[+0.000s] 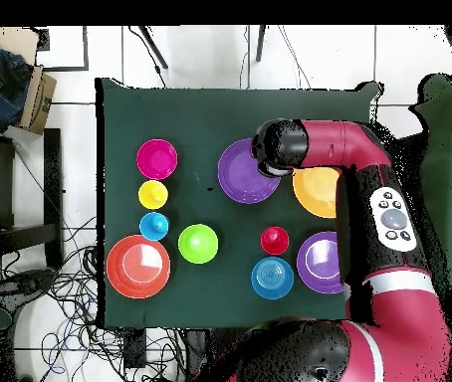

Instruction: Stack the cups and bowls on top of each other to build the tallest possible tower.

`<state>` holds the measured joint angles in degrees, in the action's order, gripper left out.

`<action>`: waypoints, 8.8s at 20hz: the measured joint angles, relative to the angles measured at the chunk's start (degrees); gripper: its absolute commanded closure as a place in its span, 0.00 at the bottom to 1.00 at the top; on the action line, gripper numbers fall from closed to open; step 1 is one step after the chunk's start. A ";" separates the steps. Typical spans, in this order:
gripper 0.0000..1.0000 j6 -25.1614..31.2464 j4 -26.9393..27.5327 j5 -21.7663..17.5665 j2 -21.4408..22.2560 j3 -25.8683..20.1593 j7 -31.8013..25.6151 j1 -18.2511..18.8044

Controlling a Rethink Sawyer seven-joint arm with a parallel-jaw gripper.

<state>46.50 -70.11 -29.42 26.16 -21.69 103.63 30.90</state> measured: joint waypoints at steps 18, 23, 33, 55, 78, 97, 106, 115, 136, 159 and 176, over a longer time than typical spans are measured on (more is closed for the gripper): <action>0.00 0.01 -0.07 0.01 1.23 0.07 0.00 -0.19; 0.00 0.01 -0.10 0.01 1.23 0.18 0.00 -0.20; 0.00 0.01 -0.11 -0.11 1.23 1.67 0.00 -1.73; 0.00 0.69 -0.12 0.01 3.30 6.29 0.00 -7.10; 0.00 1.05 -0.51 0.20 4.05 11.25 0.00 -9.52; 0.00 -2.49 -3.49 1.46 3.75 14.77 0.00 -12.38; 0.00 -2.98 -3.99 3.30 3.72 15.48 0.00 -14.12; 0.00 -2.98 -4.09 3.61 3.64 17.42 0.00 -16.85; 0.00 -3.00 -4.09 8.46 3.25 21.62 0.81 -22.57; 0.00 -5.59 -4.19 15.41 2.01 25.53 9.45 -25.57; 0.00 -10.23 -5.18 19.17 1.04 21.81 9.45 -23.64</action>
<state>36.27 -75.29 -10.25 27.20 0.12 113.09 7.26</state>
